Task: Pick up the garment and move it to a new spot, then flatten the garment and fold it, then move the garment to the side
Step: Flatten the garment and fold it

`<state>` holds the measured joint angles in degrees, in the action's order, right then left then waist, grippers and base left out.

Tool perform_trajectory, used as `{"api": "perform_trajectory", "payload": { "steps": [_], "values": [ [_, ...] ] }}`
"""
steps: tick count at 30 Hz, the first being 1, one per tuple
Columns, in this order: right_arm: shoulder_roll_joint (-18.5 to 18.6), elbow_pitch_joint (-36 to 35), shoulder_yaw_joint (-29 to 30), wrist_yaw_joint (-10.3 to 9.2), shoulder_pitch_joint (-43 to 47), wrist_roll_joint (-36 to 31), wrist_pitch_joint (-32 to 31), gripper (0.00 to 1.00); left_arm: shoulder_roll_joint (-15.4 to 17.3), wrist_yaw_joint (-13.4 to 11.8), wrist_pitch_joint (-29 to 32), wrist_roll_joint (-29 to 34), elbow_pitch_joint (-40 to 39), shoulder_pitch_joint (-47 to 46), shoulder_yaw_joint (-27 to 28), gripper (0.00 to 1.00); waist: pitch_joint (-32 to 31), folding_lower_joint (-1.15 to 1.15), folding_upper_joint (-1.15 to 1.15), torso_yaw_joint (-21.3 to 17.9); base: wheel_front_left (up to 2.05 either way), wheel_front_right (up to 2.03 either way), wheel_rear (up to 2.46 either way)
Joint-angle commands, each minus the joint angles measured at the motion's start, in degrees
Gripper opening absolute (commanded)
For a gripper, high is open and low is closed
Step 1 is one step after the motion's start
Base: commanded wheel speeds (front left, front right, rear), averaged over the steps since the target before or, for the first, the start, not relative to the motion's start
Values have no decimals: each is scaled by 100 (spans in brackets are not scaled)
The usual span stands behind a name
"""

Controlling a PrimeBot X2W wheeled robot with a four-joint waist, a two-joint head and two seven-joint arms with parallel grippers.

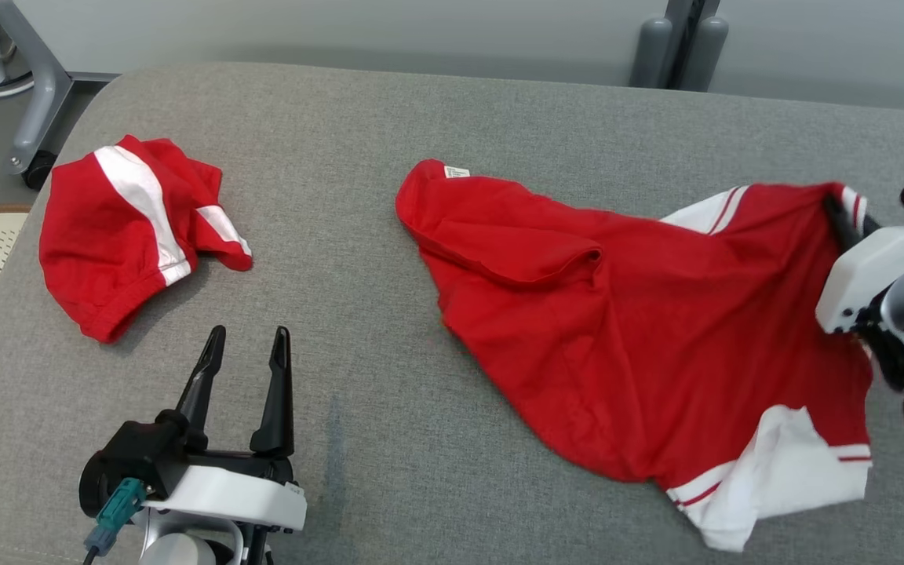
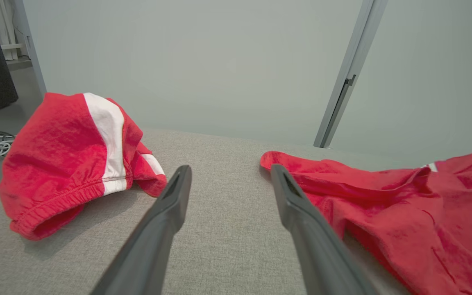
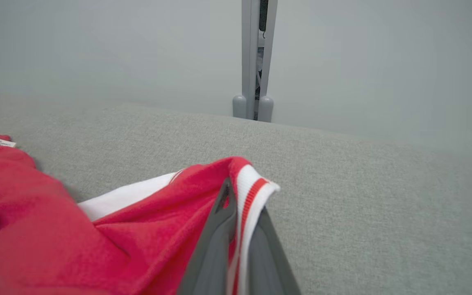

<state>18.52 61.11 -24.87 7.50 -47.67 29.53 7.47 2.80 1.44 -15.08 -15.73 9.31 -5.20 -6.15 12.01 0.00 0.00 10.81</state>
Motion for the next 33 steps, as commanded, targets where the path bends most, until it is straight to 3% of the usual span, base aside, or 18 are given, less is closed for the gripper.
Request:
{"api": "perform_trajectory", "payload": {
  "steps": [1,9,11,17,23,29,30,33],
  "values": [
    [99,55,-4,0,-132,27,40,0,21,-29,-11,-20,4,-105,-5,100,3,0,0,7,0,0,0],
    [381,580,152,0,-783,95,293,0,21,16,-11,-71,46,-157,-94,100,63,0,0,132,0,0,0],
    [388,691,79,0,-802,25,319,100,20,24,-11,-84,66,-175,-103,100,64,0,0,157,0,0,0],
    [336,816,20,0,-573,147,556,100,20,40,-11,-45,126,-38,-27,100,-121,0,0,62,0,0,0],
    [372,402,-49,0,-138,301,756,100,19,115,-11,79,153,82,163,100,-440,0,0,-172,0,0,0],
    [555,-1034,493,0,644,252,777,100,19,199,-11,161,151,194,324,100,-679,0,0,-445,0,0,0],
    [526,-1623,819,0,1017,117,778,100,23,212,-11,170,147,257,370,100,-739,0,0,-527,0,0,0],
    [349,-2506,1308,0,1694,-133,779,100,22,252,-11,203,136,291,420,100,-813,0,0,-640,0,0,0]
  ]
}}
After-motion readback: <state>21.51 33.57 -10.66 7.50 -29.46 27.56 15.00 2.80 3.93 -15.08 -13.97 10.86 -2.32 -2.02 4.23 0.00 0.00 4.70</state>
